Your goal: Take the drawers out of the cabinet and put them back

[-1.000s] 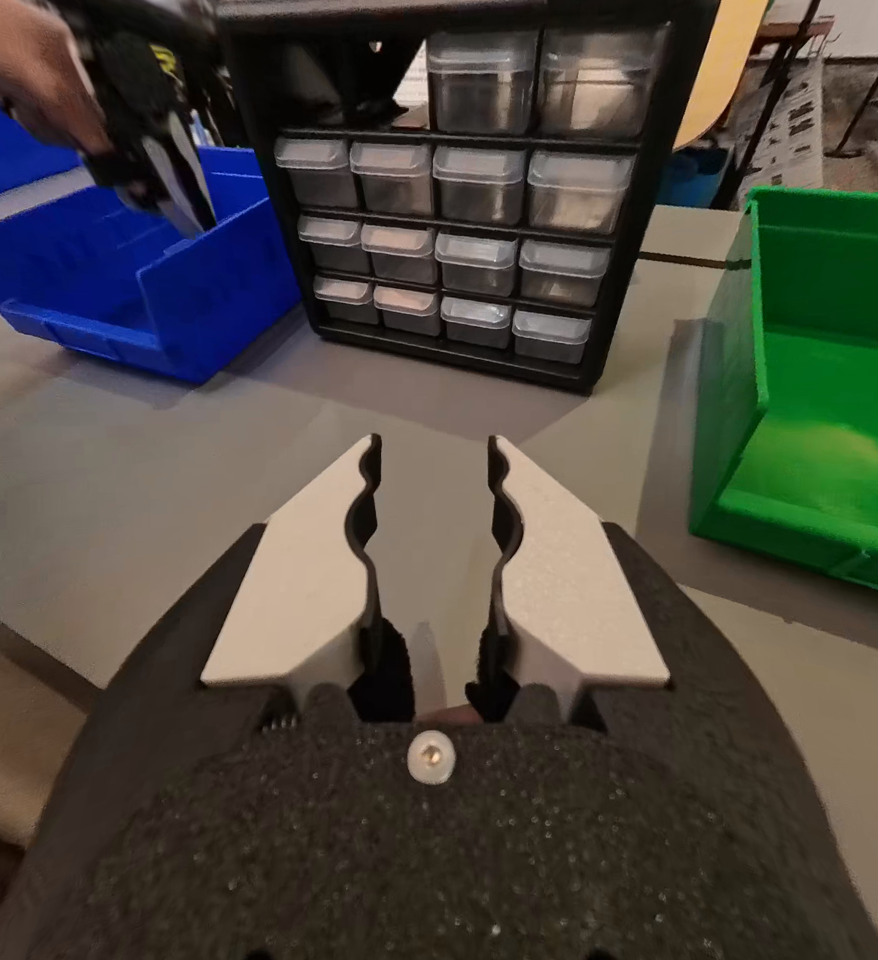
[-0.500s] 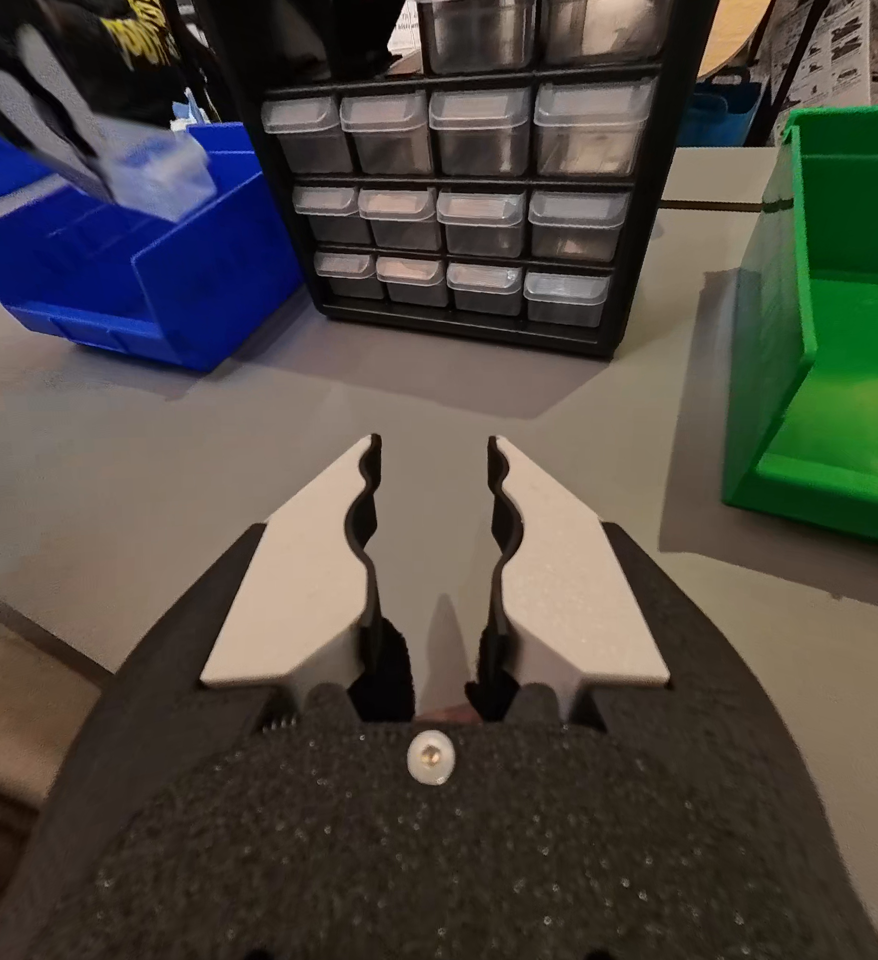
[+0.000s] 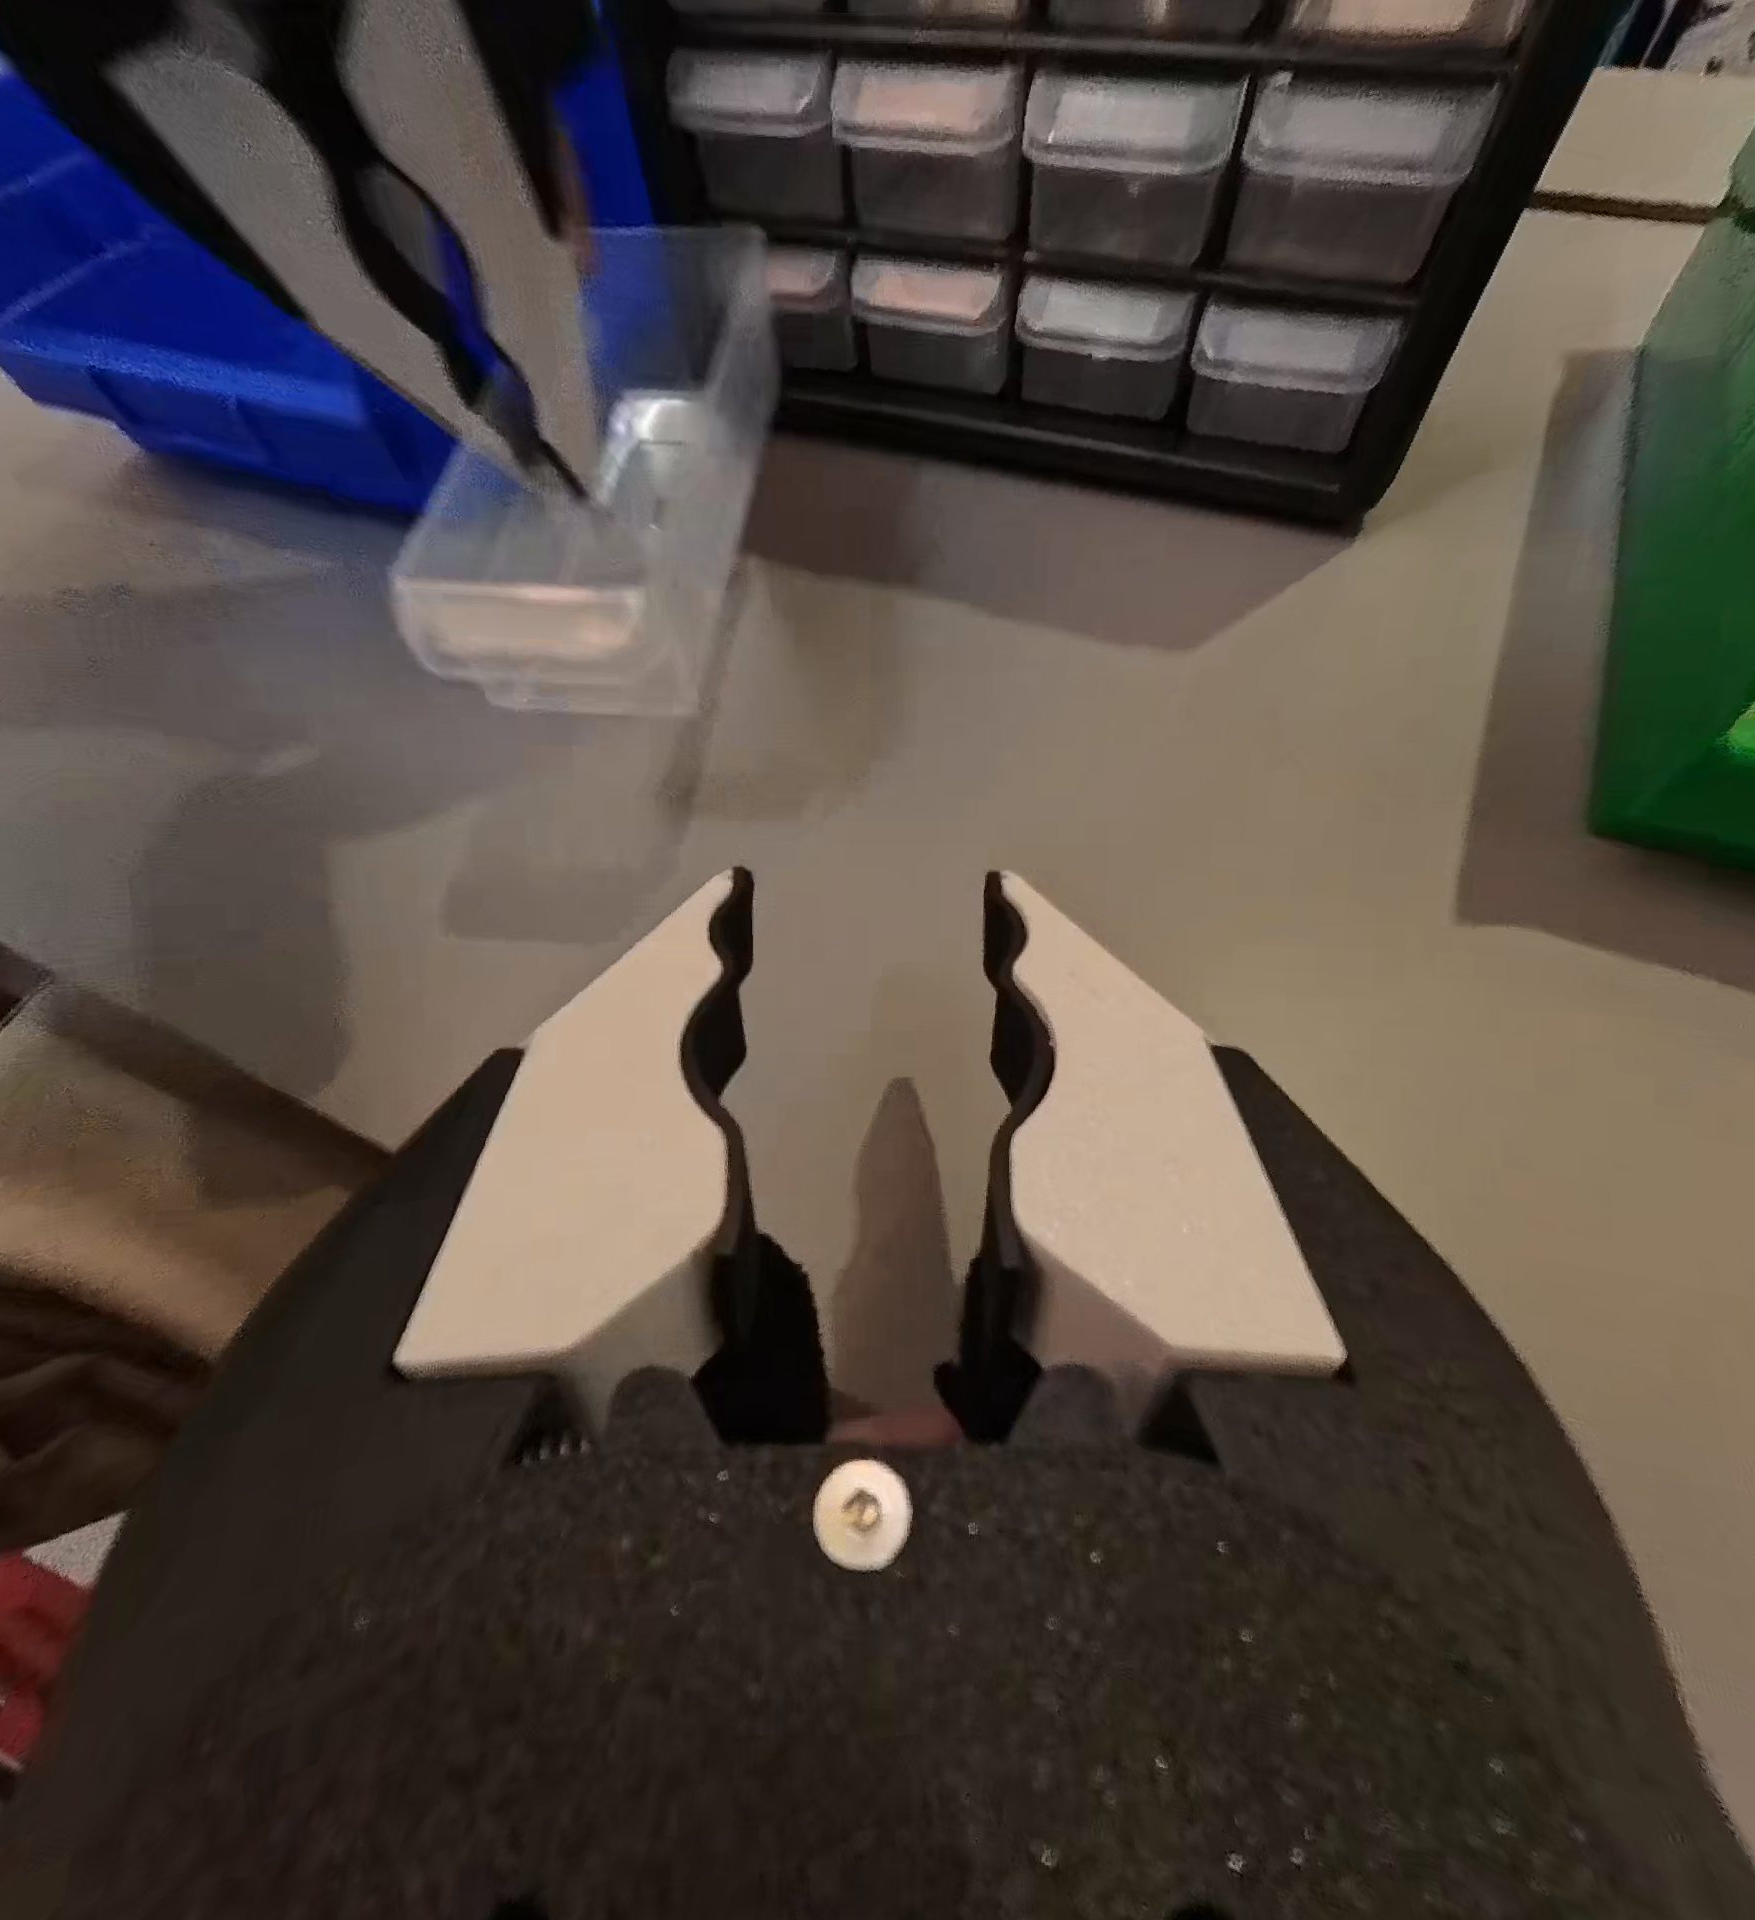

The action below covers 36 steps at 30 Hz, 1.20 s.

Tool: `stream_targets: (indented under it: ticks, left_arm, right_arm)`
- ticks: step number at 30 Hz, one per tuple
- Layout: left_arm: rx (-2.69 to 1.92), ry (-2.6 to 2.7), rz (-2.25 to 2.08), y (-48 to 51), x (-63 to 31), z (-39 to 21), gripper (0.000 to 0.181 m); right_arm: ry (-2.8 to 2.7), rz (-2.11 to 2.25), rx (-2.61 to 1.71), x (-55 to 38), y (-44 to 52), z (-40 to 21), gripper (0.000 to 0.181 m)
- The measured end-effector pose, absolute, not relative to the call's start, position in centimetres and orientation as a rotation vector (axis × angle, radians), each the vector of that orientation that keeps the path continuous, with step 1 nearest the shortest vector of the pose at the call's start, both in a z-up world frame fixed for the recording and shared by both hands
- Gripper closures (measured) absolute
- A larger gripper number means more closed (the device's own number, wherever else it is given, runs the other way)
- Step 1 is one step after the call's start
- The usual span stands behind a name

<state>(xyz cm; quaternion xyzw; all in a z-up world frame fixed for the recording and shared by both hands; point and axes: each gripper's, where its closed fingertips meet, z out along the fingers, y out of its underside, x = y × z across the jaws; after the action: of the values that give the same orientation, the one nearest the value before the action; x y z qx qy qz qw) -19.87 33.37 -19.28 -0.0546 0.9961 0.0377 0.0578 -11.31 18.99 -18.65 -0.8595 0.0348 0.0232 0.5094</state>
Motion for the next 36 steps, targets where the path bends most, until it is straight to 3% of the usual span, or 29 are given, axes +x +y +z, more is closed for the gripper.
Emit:
stream_targets:
  ticks: [14,16,18,21,24,28,33,36]
  left_arm:
    - [0.245,3.054,0.215,32.8,-16.4,-24.9,0.178]
    - [0.233,3.016,0.233,33.0,-16.0,-24.4,0.169]
    - [0.179,2.949,0.269,33.5,-15.4,-22.9,0.148]
    - [-0.083,2.838,0.164,33.9,-14.1,-17.8,0.159]
    - [-0.521,2.622,-0.214,34.6,-11.8,-9.3,0.17]
    - [-1.062,2.285,-0.565,40.8,-9.7,-0.5,0.179]
    - [-1.406,2.119,-0.851,45.8,-7.8,0.3,0.181]
    - [-1.441,2.151,-0.793,47.5,-7.4,-1.8,0.181]
  right_arm:
    - [0.076,0.139,-2.128,-15.6,18.5,-21.5,0.132]
    - [0.09,0.156,-2.124,-15.9,18.7,-21.5,0.131]
    - [0.101,0.146,-2.117,-16.0,19.0,-21.5,0.128]
    - [0.09,0.103,-2.097,-16.1,19.9,-21.2,0.12]
    - [0.082,0.043,-2.101,-15.9,20.9,-21.4,0.113]
    - [0.103,0.074,-2.123,-16.7,22.2,-21.8,0.109]
    - [0.143,-0.026,-2.155,-16.1,23.1,-22.6,0.098]
    - [0.156,-0.074,-2.175,-16.0,23.6,-23.2,0.087]
